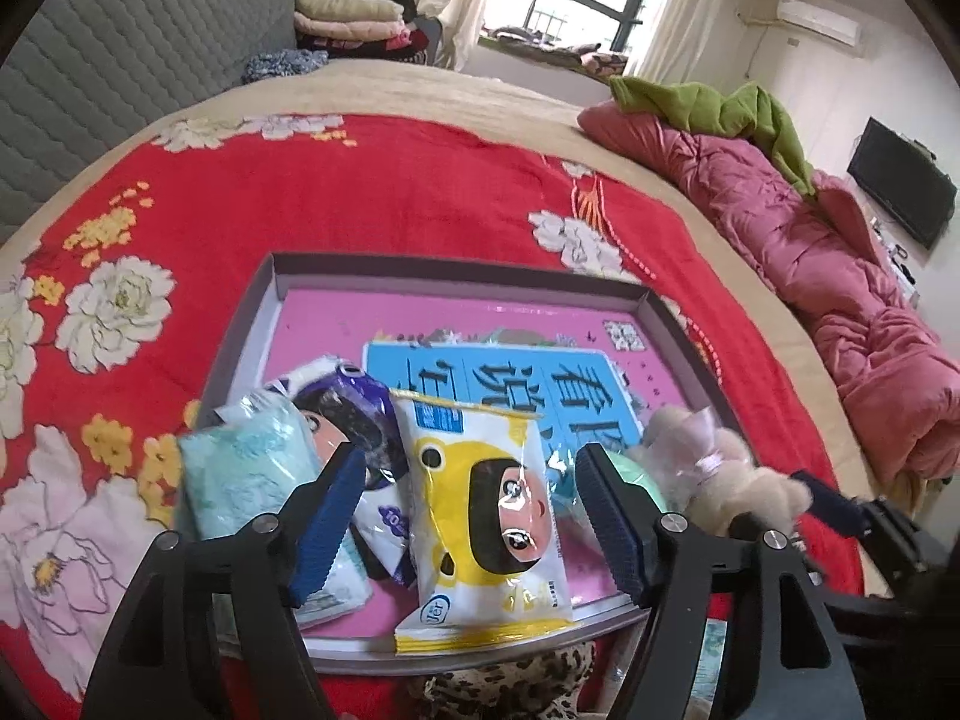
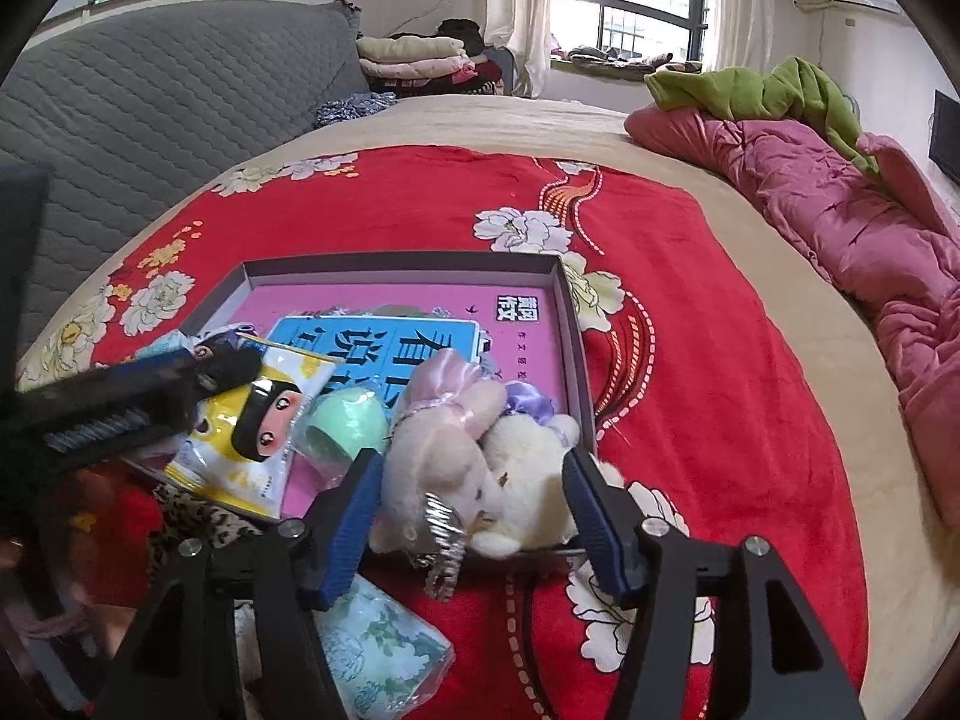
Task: Organize soft objects
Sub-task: 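Lower the wipes pack into the box and open the left tool while the right tool releases the bunny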
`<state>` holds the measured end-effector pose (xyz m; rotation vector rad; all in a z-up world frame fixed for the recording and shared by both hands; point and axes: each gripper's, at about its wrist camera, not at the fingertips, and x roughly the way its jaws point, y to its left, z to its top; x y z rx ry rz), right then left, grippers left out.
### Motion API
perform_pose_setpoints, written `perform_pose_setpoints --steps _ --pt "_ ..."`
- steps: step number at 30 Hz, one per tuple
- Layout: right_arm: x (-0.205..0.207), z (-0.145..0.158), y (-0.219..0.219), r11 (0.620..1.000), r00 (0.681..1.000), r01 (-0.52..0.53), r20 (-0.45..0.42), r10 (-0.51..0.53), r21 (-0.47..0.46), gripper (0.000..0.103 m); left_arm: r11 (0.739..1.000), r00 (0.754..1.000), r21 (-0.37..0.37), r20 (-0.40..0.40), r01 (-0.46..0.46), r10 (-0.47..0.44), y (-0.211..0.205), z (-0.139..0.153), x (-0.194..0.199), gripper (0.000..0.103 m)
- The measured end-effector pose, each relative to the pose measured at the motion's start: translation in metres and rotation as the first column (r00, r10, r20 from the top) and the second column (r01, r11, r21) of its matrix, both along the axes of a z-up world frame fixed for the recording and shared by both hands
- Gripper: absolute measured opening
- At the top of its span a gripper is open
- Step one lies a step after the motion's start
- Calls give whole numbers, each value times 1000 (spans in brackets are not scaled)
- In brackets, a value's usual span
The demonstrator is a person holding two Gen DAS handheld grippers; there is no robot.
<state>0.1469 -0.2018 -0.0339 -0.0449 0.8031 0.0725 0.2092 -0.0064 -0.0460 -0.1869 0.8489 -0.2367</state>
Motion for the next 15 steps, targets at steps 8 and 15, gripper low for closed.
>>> perform_pose_setpoints --steps 8,15 --pt "15 -8 5 999 999 6 43 -5 -34 65 1000 1000 23 22 -16 15 10 16 -15 74" --pt "21 -5 9 1000 999 -12 32 12 -2 66 999 999 42 30 -20 19 14 27 -35 74"
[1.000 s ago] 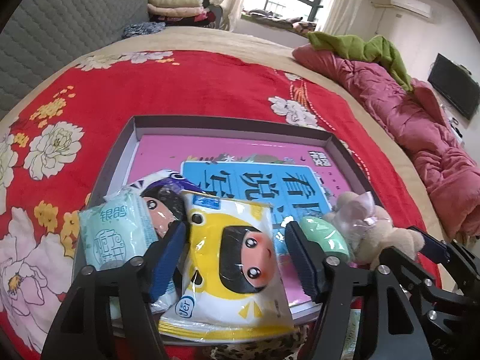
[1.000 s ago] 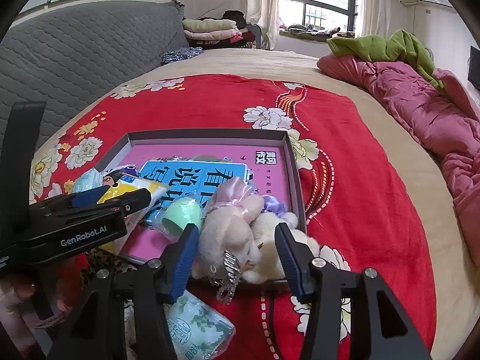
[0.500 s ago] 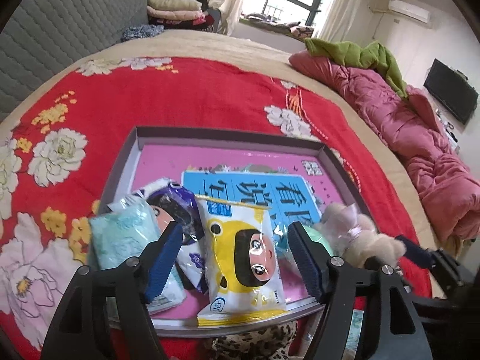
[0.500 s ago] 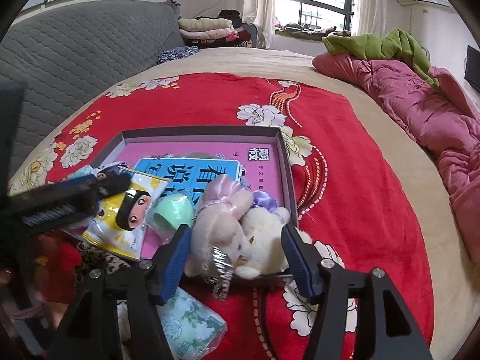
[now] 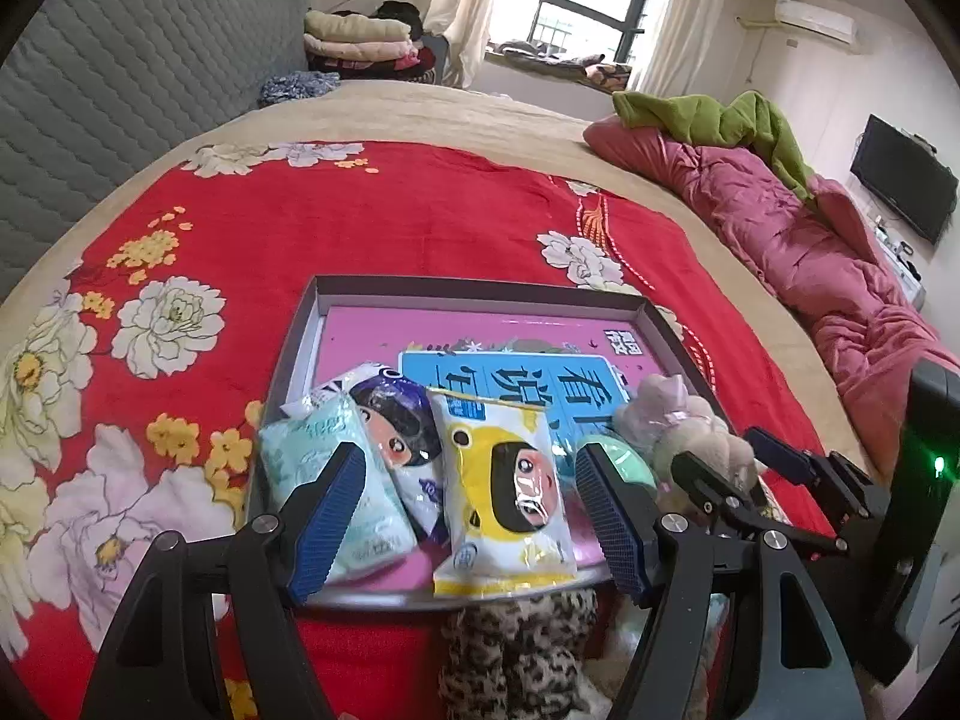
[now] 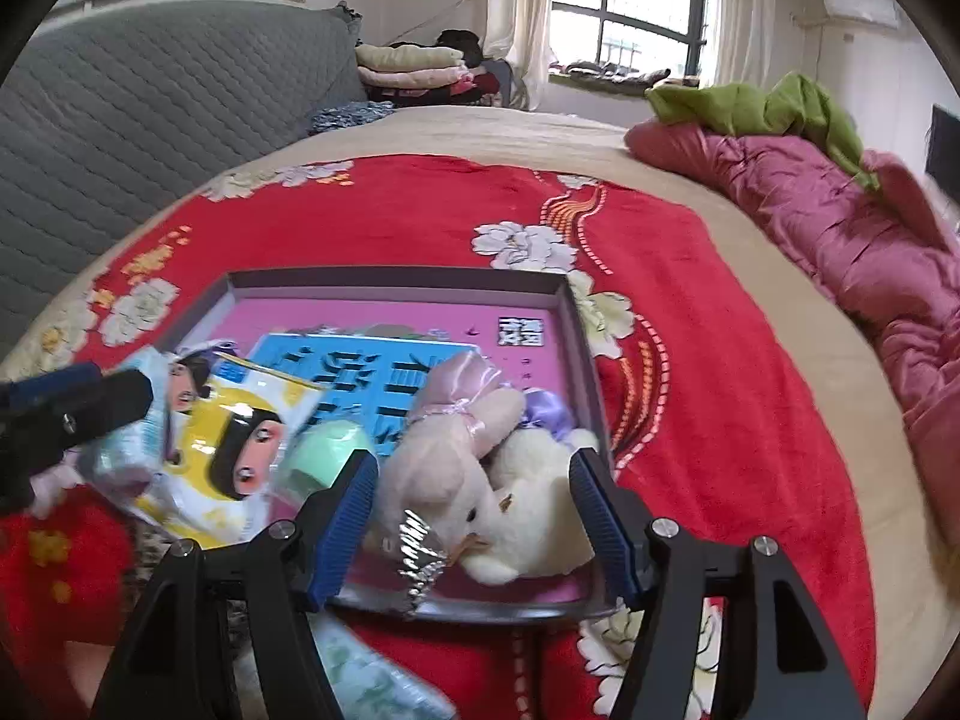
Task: Organize soft objects
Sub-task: 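Lower the wipes pack into the box and open the left tool while the right tool releases the bunny, then withdraw both tools from the box toward the remaining items beside it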
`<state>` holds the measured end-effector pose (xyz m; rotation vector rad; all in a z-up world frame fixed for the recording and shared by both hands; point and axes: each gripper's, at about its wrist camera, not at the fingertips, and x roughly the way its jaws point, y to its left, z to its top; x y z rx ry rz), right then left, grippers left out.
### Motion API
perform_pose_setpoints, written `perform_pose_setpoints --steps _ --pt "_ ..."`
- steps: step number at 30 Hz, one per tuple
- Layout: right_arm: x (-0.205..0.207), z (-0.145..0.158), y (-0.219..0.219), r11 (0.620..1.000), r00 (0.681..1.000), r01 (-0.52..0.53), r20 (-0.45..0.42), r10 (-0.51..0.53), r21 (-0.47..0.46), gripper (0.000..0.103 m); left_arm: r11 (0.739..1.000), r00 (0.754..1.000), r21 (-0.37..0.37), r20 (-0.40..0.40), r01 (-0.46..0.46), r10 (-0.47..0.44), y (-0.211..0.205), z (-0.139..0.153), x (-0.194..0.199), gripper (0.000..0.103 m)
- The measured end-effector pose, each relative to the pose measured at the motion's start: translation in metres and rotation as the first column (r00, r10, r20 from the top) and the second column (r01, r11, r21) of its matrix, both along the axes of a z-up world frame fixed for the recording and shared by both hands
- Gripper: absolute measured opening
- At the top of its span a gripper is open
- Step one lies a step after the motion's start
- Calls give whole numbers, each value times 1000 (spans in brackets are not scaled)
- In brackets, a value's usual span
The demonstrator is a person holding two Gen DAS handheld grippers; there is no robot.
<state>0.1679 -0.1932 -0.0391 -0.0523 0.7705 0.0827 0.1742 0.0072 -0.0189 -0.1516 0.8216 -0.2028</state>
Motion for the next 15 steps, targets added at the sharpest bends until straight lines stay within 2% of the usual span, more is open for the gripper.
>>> perform_pose_setpoints --steps 15 --pt "-22 20 -6 1000 1000 -9 13 9 7 69 999 1000 44 9 -6 6 1 16 -29 74"
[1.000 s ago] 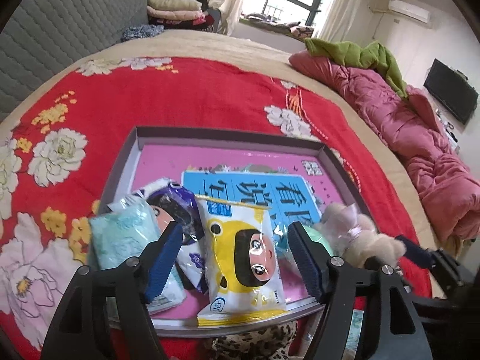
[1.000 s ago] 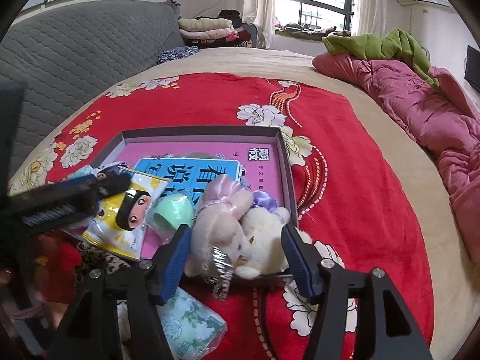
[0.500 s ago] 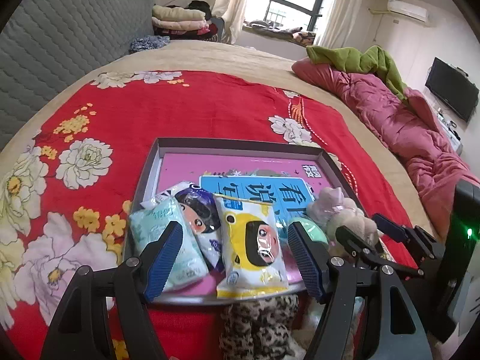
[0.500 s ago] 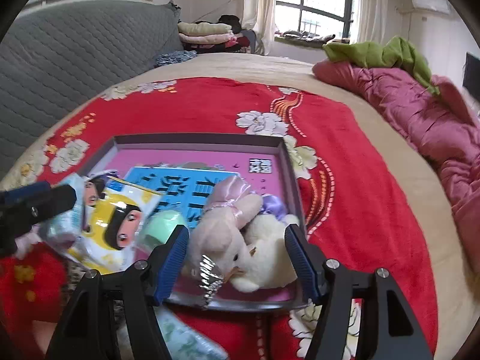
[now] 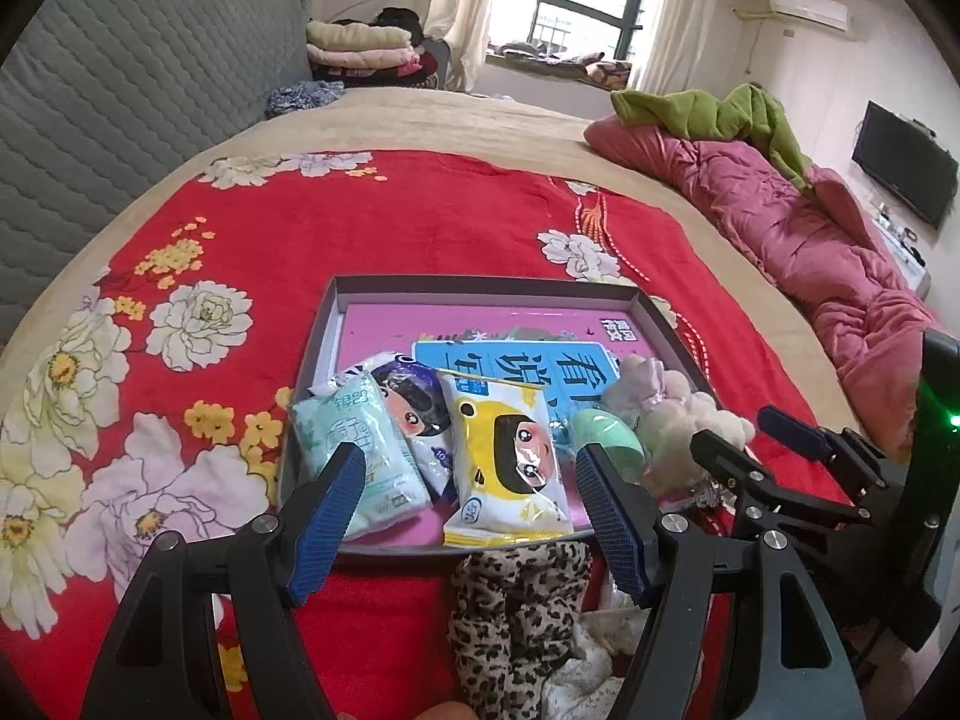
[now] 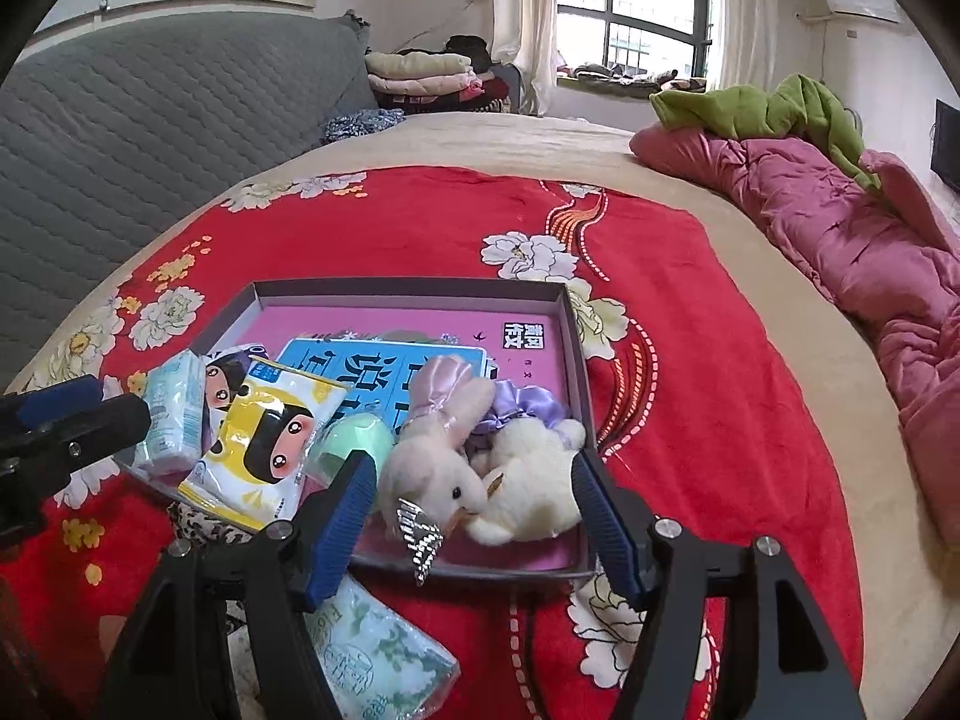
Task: Organize soft objects
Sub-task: 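Withdraw both tools from the box toward the remaining items beside it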
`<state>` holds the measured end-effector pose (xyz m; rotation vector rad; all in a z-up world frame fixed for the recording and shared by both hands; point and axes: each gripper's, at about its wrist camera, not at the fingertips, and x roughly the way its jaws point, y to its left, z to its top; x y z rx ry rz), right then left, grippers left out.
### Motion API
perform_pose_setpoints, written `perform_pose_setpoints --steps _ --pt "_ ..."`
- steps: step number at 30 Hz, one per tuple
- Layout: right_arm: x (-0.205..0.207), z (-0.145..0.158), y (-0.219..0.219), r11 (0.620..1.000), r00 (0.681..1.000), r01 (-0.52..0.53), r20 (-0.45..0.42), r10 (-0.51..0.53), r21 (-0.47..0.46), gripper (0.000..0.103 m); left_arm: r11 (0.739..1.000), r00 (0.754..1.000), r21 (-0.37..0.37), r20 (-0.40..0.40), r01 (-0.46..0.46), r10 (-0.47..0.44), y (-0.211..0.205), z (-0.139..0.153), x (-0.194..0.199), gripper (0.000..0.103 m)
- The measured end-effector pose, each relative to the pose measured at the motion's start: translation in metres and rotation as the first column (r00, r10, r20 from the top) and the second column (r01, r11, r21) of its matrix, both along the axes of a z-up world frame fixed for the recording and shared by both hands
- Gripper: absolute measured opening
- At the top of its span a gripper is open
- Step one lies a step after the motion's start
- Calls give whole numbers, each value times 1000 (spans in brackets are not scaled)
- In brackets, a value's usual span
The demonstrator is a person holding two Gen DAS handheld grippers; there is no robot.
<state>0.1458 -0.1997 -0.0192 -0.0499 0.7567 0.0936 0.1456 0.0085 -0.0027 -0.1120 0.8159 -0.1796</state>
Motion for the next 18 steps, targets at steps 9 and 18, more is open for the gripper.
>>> perform_pose_setpoints --steps 9,18 --pt "-9 14 -8 1000 999 23 29 -23 5 70 1000 1000 7 4 -23 23 6 6 -12 74" --pt "-16 19 -19 999 998 53 36 -53 10 71 998 998 21 3 -63 63 20 6 -20 75"
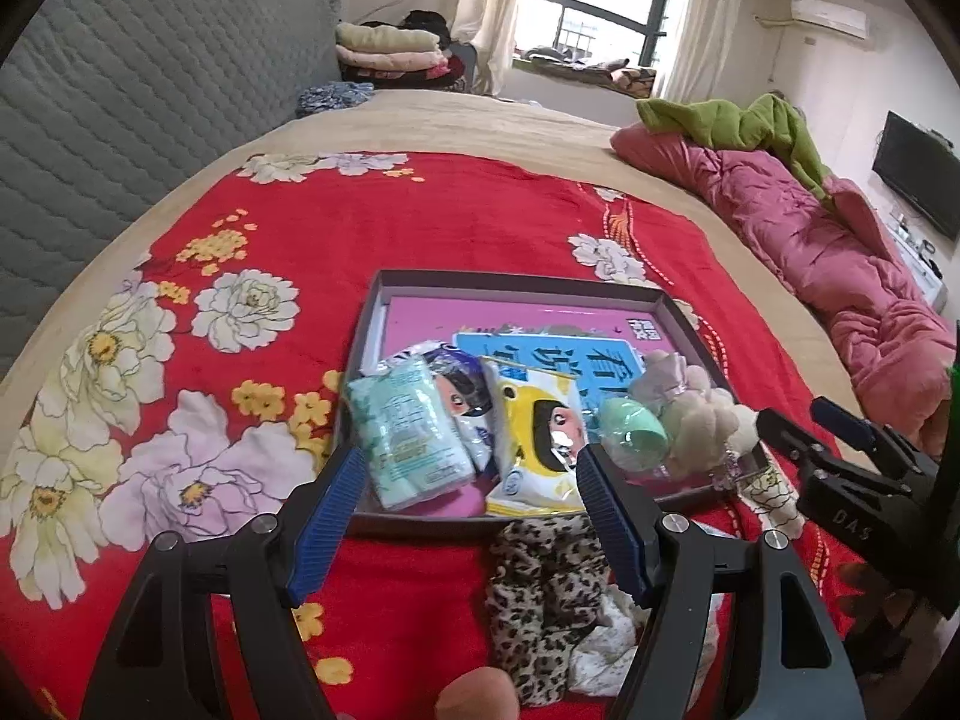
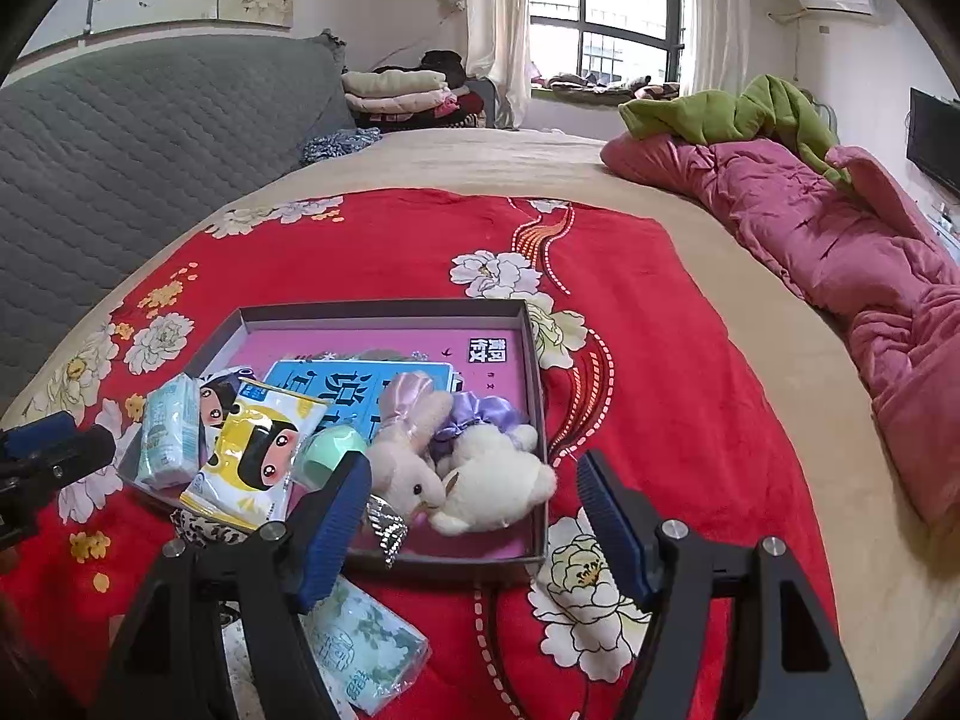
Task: Organize soft objects
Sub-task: 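Withdraw both tools from the box toward the remaining items beside it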
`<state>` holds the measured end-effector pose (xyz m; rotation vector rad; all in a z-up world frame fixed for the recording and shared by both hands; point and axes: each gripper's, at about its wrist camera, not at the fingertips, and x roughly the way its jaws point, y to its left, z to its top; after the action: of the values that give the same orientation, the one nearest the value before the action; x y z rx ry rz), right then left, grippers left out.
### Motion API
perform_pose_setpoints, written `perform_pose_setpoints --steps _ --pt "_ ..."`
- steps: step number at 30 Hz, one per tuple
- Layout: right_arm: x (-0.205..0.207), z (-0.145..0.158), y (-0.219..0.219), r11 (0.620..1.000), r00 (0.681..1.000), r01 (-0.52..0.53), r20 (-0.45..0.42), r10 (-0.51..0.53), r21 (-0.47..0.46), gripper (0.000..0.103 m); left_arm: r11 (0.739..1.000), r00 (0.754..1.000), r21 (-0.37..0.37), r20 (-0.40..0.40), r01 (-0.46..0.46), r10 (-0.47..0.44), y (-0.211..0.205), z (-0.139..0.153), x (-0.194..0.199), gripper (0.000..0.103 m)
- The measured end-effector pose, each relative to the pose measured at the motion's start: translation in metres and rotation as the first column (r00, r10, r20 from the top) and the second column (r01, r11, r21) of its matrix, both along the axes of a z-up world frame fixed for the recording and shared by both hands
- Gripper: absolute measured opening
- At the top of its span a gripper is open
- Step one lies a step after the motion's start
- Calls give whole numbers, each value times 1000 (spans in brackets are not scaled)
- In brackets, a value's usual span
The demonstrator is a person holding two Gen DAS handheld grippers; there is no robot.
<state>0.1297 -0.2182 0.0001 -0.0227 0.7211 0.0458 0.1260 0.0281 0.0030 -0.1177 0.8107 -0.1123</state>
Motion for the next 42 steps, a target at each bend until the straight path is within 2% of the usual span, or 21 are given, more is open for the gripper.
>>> perform_pose_setpoints --steps 10,17,23,32,42 --pt "-20 35 -2 1000 993 1 118 -2 5 71 998 997 -6 33 -67 67 24 14 -22 75" --pt "-41 63 -1 997 980 -54 195 43 53 71 997 995 0 65 -81 81 28 32 -40 75" --pt "-61 72 4 991 976 -99 205 80 85 72 998 995 9 67 -68 67 25 39 -55 75" --pt "-84 75 9 986 970 -147 207 127 84 72 998 997 24 50 -61 60 24 41 -74 75" --pt "-105 62 11 977 975 -183 150 165 108 72 999 1000 45 3 -30 30 20 27 -93 75"
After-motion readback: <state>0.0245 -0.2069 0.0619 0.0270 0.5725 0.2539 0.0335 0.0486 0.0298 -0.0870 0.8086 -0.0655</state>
